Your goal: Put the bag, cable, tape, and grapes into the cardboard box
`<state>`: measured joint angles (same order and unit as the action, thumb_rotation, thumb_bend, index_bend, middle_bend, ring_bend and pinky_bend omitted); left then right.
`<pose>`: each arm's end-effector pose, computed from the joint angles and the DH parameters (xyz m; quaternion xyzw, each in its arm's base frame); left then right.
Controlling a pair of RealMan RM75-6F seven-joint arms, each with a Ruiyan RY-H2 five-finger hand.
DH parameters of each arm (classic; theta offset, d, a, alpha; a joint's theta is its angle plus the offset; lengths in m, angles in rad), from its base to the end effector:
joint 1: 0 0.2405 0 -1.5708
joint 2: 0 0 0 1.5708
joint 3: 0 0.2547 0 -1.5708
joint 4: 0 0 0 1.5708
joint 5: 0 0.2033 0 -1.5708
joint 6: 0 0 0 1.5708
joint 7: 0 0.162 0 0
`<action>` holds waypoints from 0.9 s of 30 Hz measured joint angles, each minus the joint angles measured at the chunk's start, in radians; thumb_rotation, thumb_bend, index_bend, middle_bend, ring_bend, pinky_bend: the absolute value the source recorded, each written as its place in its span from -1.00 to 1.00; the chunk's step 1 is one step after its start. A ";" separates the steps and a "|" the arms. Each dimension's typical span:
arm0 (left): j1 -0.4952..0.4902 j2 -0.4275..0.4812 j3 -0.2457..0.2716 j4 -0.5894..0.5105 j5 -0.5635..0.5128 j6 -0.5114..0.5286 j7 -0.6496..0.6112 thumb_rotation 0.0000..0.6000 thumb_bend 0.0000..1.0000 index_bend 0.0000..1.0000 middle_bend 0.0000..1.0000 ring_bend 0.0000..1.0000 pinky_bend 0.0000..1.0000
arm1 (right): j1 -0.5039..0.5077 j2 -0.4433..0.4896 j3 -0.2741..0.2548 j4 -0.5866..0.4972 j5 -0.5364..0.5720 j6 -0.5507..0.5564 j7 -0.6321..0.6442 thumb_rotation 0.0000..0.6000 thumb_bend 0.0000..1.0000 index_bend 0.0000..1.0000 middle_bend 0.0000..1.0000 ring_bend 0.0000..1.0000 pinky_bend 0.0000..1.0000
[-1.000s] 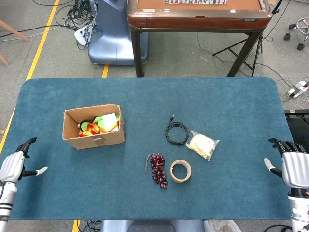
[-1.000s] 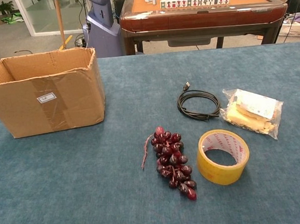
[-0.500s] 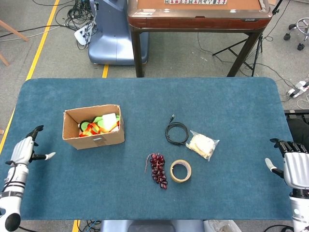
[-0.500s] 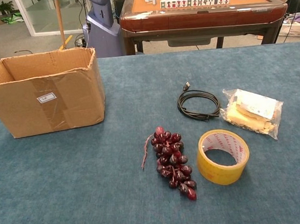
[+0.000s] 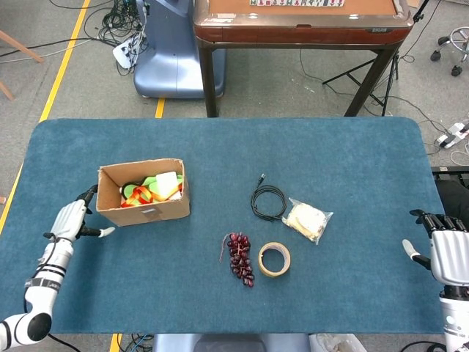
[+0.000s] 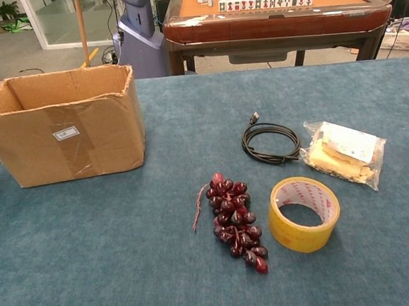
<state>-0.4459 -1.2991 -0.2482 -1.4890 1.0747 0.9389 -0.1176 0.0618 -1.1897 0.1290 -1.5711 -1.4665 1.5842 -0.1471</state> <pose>-0.2793 0.3368 0.0857 -0.5471 -0.5649 -0.3934 0.4762 -0.3064 -0.2050 0.1756 0.5598 -0.3189 0.3899 0.6580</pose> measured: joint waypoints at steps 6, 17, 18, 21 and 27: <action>-0.033 -0.006 0.001 -0.044 -0.007 -0.018 0.036 1.00 -0.95 -0.82 -0.75 -0.74 -0.32 | -0.002 0.002 0.001 0.000 -0.002 0.001 0.006 1.00 -0.61 -0.34 -0.11 -0.26 -0.22; -0.086 -0.036 0.015 -0.102 -0.019 -0.020 0.129 1.00 -0.95 -0.82 -0.75 -0.74 -0.32 | -0.002 0.004 -0.001 -0.001 -0.005 0.000 0.008 1.00 -0.61 -0.33 -0.11 -0.26 -0.22; -0.091 -0.040 0.016 -0.110 -0.019 -0.019 0.138 1.00 -0.95 -0.82 -0.75 -0.74 -0.32 | -0.002 0.004 0.000 -0.001 -0.005 0.000 0.007 1.00 -0.61 -0.34 -0.11 -0.26 -0.22; -0.105 -0.055 0.022 -0.137 -0.021 -0.015 0.161 1.00 -0.95 -0.82 -0.75 -0.73 -0.32 | -0.002 0.003 0.000 0.000 -0.004 -0.002 0.006 1.00 -0.61 -0.34 -0.11 -0.26 -0.22; -0.121 -0.073 0.044 -0.171 -0.018 -0.004 0.203 1.00 -0.95 -0.82 -0.75 -0.73 -0.32 | -0.002 0.004 0.000 -0.002 -0.004 -0.004 0.006 1.00 -0.61 -0.34 -0.11 -0.26 -0.22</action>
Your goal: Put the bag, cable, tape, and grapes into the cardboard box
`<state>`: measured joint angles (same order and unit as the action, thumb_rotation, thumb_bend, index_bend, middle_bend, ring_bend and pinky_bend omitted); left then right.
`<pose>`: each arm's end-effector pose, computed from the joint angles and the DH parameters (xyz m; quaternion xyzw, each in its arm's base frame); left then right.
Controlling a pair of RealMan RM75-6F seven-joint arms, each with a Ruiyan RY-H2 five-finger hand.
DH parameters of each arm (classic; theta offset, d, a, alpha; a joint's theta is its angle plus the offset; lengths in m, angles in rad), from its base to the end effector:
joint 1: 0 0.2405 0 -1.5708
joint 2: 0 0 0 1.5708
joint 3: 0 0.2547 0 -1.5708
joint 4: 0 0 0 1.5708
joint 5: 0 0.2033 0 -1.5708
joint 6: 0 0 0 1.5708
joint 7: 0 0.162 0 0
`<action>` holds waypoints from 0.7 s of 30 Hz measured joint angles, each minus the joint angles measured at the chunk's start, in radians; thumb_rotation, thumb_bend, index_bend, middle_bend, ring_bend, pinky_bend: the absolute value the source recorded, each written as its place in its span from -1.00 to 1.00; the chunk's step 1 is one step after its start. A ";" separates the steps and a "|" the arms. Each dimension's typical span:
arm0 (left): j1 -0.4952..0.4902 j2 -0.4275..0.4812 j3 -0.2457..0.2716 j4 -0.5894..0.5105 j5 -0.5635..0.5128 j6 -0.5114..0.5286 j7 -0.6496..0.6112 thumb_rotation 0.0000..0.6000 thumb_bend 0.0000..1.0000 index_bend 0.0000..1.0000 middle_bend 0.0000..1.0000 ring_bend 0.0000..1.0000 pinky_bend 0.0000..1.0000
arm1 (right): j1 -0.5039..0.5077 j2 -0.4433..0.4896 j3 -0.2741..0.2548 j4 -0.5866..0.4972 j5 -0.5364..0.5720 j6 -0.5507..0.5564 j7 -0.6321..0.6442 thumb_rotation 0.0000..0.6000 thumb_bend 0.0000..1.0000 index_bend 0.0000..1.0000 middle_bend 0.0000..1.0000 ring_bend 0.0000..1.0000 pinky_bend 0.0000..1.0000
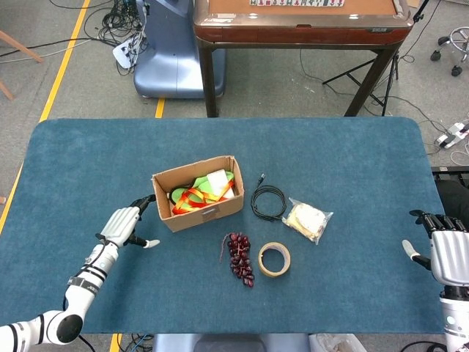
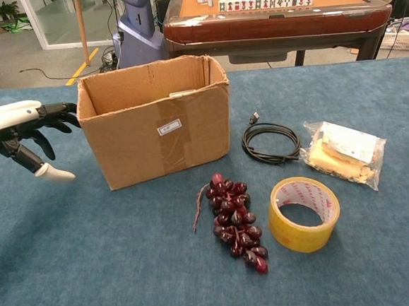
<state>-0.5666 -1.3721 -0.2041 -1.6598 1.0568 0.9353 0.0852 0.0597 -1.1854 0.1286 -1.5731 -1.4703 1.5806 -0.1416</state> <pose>-0.1945 0.3285 0.0289 -0.6376 -0.5393 -0.3886 0.3894 -0.3064 -0.2044 0.1759 0.5612 -0.3205 0.3901 0.6559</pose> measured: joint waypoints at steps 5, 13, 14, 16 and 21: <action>-0.001 0.004 0.014 -0.033 0.006 0.008 0.006 1.00 -0.95 -0.82 -0.75 -0.73 -0.32 | 0.000 0.001 0.000 0.000 0.000 0.000 0.002 1.00 -0.61 -0.34 -0.11 -0.26 -0.22; 0.016 0.050 0.048 -0.124 0.054 0.031 0.006 1.00 -0.95 -0.81 -0.75 -0.70 -0.32 | 0.000 0.001 0.000 0.000 0.001 -0.003 0.000 1.00 -0.61 -0.34 -0.11 -0.26 -0.22; 0.019 0.057 0.052 -0.136 0.062 0.033 0.005 1.00 -0.95 -0.81 -0.75 -0.70 -0.32 | 0.000 0.000 0.000 0.000 0.001 -0.004 -0.002 1.00 -0.61 -0.34 -0.11 -0.26 -0.22; 0.024 0.072 0.063 -0.166 0.080 0.036 0.002 1.00 -0.95 -0.81 -0.75 -0.69 -0.31 | 0.001 -0.001 0.000 0.000 0.001 -0.006 -0.004 1.00 -0.61 -0.34 -0.11 -0.26 -0.22; 0.030 0.107 0.090 -0.226 0.120 0.027 -0.020 1.00 -0.95 -0.80 -0.75 -0.68 -0.30 | 0.003 -0.002 0.000 0.000 0.005 -0.011 -0.009 1.00 -0.61 -0.34 -0.11 -0.26 -0.22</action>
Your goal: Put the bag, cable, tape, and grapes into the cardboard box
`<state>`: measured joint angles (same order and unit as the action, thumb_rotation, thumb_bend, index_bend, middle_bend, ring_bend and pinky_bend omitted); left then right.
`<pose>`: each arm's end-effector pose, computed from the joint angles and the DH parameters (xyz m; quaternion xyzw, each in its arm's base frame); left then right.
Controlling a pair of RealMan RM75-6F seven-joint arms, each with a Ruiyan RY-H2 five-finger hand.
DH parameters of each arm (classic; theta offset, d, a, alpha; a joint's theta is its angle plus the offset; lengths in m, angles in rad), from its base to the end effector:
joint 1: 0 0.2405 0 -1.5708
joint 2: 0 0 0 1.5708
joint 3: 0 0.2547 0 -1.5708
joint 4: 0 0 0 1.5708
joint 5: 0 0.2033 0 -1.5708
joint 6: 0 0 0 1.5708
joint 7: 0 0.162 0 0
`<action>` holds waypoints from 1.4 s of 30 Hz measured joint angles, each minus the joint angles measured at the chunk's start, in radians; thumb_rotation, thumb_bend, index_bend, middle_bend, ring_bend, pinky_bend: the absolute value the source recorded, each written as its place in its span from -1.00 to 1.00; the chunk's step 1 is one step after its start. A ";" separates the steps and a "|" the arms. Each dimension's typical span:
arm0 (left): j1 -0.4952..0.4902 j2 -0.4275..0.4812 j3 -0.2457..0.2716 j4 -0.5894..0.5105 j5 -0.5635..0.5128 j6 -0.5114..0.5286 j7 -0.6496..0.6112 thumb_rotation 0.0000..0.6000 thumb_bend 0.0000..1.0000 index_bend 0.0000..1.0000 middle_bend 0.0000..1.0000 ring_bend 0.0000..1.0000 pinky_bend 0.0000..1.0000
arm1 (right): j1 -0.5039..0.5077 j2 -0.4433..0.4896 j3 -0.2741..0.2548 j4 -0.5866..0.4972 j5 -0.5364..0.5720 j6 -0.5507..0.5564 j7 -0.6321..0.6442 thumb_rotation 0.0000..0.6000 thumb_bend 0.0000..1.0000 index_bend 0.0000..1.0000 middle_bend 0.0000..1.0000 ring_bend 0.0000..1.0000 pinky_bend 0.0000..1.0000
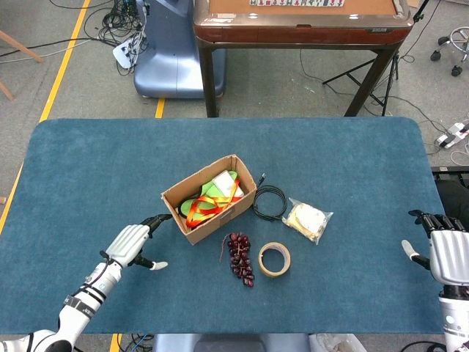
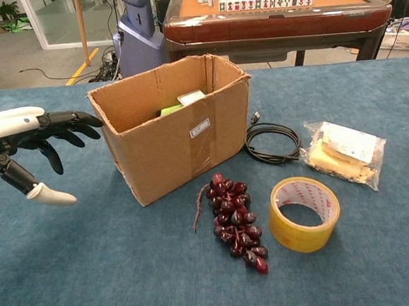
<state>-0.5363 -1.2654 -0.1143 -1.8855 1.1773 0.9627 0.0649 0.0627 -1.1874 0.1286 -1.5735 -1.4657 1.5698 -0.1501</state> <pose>-0.1665 0.2803 0.0360 -0.6722 -0.5404 -0.3915 0.3207 -0.3070 -0.2055 0.1739 0.5638 -0.3224 0.3853 0.6555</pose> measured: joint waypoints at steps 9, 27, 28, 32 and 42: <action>-0.003 0.045 0.032 -0.066 0.065 -0.066 -0.115 1.00 -0.95 -0.80 -0.75 -0.68 -0.28 | 0.002 0.001 0.001 0.000 0.006 -0.007 0.000 1.00 -0.61 -0.34 -0.11 -0.26 -0.22; -0.012 0.119 0.086 -0.097 0.205 -0.127 -0.294 1.00 -0.95 -0.79 -0.75 -0.67 -0.27 | 0.010 0.000 0.005 0.005 0.024 -0.030 0.001 1.00 -0.61 -0.34 -0.11 -0.26 -0.22; -0.008 0.122 0.090 -0.093 0.208 -0.117 -0.282 1.00 -0.95 -0.79 -0.75 -0.68 -0.27 | 0.011 0.000 0.006 0.006 0.027 -0.033 0.001 1.00 -0.61 -0.34 -0.11 -0.26 -0.22; 0.014 0.136 0.107 -0.081 0.211 -0.073 -0.199 1.00 -0.95 -0.78 -0.75 -0.68 -0.27 | 0.018 -0.005 0.011 0.015 0.044 -0.050 -0.001 1.00 -0.61 -0.33 -0.11 -0.26 -0.22; 0.145 0.173 0.167 -0.029 0.212 0.142 -0.004 1.00 -0.95 -0.72 -0.75 -0.68 -0.27 | 0.046 -0.044 0.021 0.049 0.072 -0.086 -0.034 1.00 -0.61 -0.34 -0.11 -0.26 -0.22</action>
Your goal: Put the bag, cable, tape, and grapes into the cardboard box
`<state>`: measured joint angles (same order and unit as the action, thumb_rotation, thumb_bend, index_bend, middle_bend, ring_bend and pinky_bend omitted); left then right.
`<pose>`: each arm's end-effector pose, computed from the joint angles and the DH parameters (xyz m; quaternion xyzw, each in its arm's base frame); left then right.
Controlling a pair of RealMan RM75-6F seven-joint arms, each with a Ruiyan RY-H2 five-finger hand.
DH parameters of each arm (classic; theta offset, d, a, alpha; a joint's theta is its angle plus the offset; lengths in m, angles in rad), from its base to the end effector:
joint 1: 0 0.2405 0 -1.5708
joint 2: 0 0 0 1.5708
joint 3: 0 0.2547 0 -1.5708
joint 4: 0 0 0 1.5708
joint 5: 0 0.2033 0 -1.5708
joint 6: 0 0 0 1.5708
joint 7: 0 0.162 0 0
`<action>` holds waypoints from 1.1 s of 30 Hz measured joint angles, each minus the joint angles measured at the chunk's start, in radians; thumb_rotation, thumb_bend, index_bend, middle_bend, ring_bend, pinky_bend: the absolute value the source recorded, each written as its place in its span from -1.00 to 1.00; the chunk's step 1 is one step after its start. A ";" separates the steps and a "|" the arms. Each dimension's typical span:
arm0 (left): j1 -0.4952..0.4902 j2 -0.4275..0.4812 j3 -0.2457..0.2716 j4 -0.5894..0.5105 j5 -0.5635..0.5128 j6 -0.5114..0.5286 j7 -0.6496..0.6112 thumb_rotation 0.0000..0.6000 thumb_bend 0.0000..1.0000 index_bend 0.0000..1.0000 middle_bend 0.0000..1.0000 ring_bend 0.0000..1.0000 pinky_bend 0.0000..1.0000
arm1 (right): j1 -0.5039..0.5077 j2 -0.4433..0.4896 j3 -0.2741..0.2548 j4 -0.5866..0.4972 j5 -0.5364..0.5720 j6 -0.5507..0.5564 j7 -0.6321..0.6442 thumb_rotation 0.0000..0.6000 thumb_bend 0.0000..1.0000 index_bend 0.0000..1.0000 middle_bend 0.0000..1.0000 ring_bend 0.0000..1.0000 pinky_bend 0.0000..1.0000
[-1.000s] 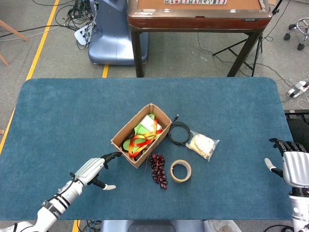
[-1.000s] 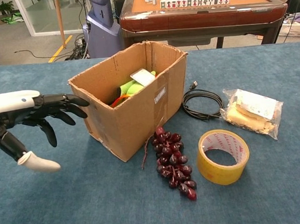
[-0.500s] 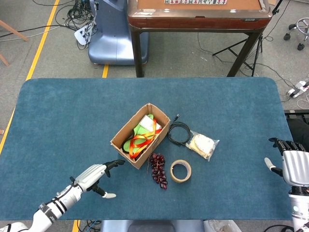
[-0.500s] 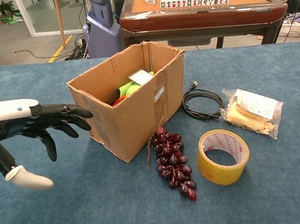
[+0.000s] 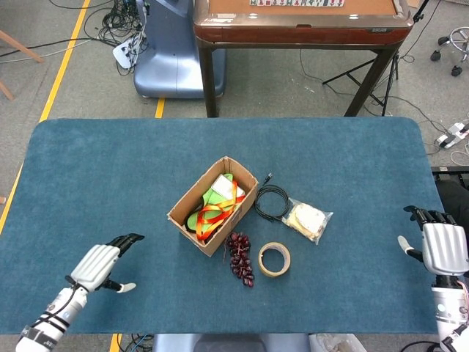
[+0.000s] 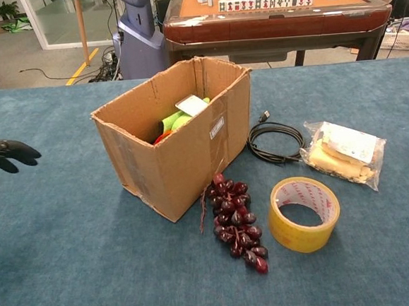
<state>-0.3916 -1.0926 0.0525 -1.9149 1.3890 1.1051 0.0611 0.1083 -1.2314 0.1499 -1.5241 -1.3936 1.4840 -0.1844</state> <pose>-0.2212 0.2299 0.0813 -0.6976 -0.4952 -0.3466 0.3847 -0.3172 -0.2249 0.1593 0.5690 -0.3374 0.3566 0.6597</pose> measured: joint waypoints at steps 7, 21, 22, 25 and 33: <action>0.077 0.017 0.022 0.079 0.025 0.093 -0.004 1.00 -0.95 -0.67 -0.75 -0.68 -0.27 | 0.019 -0.039 0.014 0.030 0.017 -0.013 -0.007 1.00 -0.69 -0.34 -0.11 -0.26 -0.22; 0.177 0.080 0.076 0.089 0.007 0.164 0.119 1.00 -0.95 -0.62 -0.72 -0.72 -0.27 | 0.130 -0.123 0.078 0.064 0.085 -0.134 0.014 1.00 -1.00 -0.35 -0.38 -0.47 -0.22; 0.184 0.083 0.076 0.095 0.007 0.169 0.106 1.00 -0.95 -0.62 -0.72 -0.72 -0.27 | 0.141 -0.130 0.083 0.066 0.092 -0.146 0.014 1.00 -1.00 -0.37 -0.40 -0.49 -0.22; 0.197 0.092 0.076 0.106 0.007 0.172 0.085 1.00 -0.95 -0.62 -0.71 -0.72 -0.27 | 0.176 -0.155 0.097 0.071 0.114 -0.186 0.009 1.00 -1.00 -0.42 -0.44 -0.53 -0.22; 0.215 0.115 0.070 0.104 0.013 0.178 0.066 1.00 -0.95 -0.62 -0.68 -0.72 -0.27 | 0.258 -0.202 0.117 0.070 0.161 -0.308 0.029 1.00 -1.00 -0.54 -0.56 -0.64 -0.31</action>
<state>-0.1761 -0.9781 0.1223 -1.8110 1.4017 1.2833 0.1268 0.3662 -1.4335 0.2665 -1.4541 -1.2328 1.1758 -0.1552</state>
